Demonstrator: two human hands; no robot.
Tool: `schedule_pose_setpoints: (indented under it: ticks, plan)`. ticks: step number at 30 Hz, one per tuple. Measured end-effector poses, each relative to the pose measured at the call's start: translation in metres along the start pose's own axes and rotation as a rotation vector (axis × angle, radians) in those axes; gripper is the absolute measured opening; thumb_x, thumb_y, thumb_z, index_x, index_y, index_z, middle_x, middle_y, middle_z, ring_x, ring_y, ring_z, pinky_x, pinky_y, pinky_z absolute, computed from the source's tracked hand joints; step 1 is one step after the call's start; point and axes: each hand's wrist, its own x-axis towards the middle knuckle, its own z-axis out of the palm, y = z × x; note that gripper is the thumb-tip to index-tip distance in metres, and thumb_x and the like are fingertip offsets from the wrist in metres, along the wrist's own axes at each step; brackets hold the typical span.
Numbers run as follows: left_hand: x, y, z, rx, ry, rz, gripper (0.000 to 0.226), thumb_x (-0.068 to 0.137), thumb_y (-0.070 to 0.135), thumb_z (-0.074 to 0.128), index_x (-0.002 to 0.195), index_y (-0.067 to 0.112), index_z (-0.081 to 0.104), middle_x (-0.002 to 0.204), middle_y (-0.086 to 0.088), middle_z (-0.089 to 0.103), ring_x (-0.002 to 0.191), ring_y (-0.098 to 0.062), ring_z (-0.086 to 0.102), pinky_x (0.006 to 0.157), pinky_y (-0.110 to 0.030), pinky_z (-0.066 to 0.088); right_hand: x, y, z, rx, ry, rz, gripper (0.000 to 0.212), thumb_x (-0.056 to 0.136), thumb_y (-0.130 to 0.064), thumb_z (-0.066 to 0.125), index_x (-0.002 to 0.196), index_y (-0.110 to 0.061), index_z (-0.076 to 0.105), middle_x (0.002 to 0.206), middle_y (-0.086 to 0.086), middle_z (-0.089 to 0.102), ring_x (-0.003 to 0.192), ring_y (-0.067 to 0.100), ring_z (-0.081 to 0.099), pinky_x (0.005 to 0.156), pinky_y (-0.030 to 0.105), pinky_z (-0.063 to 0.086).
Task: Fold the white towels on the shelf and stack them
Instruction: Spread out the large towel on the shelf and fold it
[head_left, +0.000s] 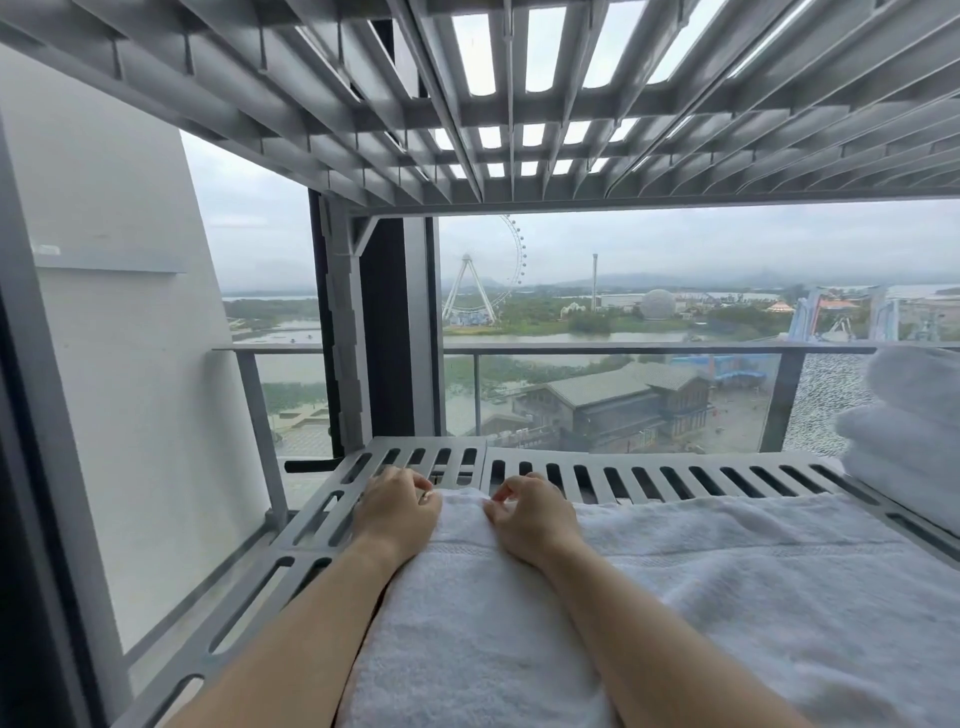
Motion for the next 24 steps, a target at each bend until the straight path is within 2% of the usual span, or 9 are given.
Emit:
schedule_pose_setpoints:
  ticks: [2, 5, 8, 12, 19, 21, 24]
  plan:
    - [-0.0015, 0.0011, 0.0001, -0.029, 0.004, 0.054, 0.015, 0.090, 0.029, 0.052, 0.103, 0.022, 0.057, 0.114, 0.001, 0.056, 0.103, -0.012, 0.046, 0.092, -0.033, 0.044, -0.0004, 0.0004, 0.0004, 0.004, 0.008, -0.007, 0.019, 0.086, -0.041, 0.058, 0.096, -0.026, 0.064, 0.116, -0.003, 0.055, 0.107, 0.017, 0.053, 0.097, 0.034, 0.040]
    - [-0.0028, 0.0020, 0.0004, -0.026, -0.010, 0.090, 0.025, 0.089, 0.027, 0.052, 0.113, 0.021, 0.056, 0.119, 0.004, 0.056, 0.110, -0.013, 0.046, 0.096, -0.034, 0.042, -0.0001, 0.0023, 0.0011, 0.013, 0.029, -0.011, 0.019, 0.086, -0.039, 0.059, 0.097, -0.025, 0.066, 0.117, -0.002, 0.054, 0.113, 0.018, 0.049, 0.098, 0.032, 0.037]
    - [-0.0034, 0.0024, -0.0003, -0.007, -0.057, 0.105, 0.019, 0.088, 0.035, 0.053, 0.104, 0.027, 0.059, 0.114, 0.006, 0.057, 0.106, -0.011, 0.045, 0.092, -0.031, 0.039, -0.0001, 0.0040, 0.0008, 0.016, 0.037, -0.011, 0.019, 0.087, -0.036, 0.058, 0.099, -0.025, 0.066, 0.118, -0.001, 0.054, 0.116, 0.018, 0.046, 0.100, 0.030, 0.035]
    - [-0.0049, 0.0040, -0.0018, -0.024, -0.072, 0.132, 0.011, 0.086, 0.036, 0.058, 0.092, 0.029, 0.054, 0.098, 0.009, 0.055, 0.095, -0.010, 0.048, 0.082, -0.028, 0.039, -0.0003, 0.0040, -0.0001, 0.009, 0.035, -0.037, 0.018, 0.087, -0.035, 0.058, 0.099, -0.023, 0.065, 0.118, 0.000, 0.054, 0.116, 0.018, 0.045, 0.101, 0.030, 0.034]
    - [-0.0048, 0.0029, -0.0015, -0.038, -0.062, 0.139, 0.011, 0.086, 0.037, 0.060, 0.089, 0.029, 0.052, 0.082, 0.013, 0.051, 0.078, -0.008, 0.048, 0.071, -0.026, 0.040, -0.0009, 0.0019, -0.0029, -0.049, 0.012, -0.058, 0.016, 0.088, -0.035, 0.055, 0.100, -0.025, 0.062, 0.115, -0.002, 0.060, 0.111, 0.018, 0.050, 0.096, 0.034, 0.039]
    - [-0.0037, 0.0030, -0.0017, -0.029, -0.075, 0.141, 0.012, 0.086, 0.038, 0.059, 0.090, 0.030, 0.051, 0.087, 0.013, 0.054, 0.081, -0.008, 0.049, 0.074, -0.027, 0.041, -0.0005, 0.0017, -0.0047, -0.039, -0.008, -0.049, 0.016, 0.089, -0.034, 0.055, 0.100, -0.025, 0.062, 0.115, -0.002, 0.062, 0.109, 0.018, 0.051, 0.096, 0.035, 0.041]
    - [-0.0017, 0.0061, -0.0051, -0.021, -0.174, 0.171, 0.023, 0.087, 0.040, 0.055, 0.108, 0.029, 0.055, 0.106, 0.011, 0.056, 0.101, -0.011, 0.051, 0.092, -0.035, 0.043, -0.0036, -0.0015, -0.0069, -0.055, -0.035, -0.069, 0.019, 0.090, -0.034, 0.053, 0.104, -0.024, 0.060, 0.118, -0.002, 0.059, 0.111, 0.019, 0.049, 0.098, 0.037, 0.039]
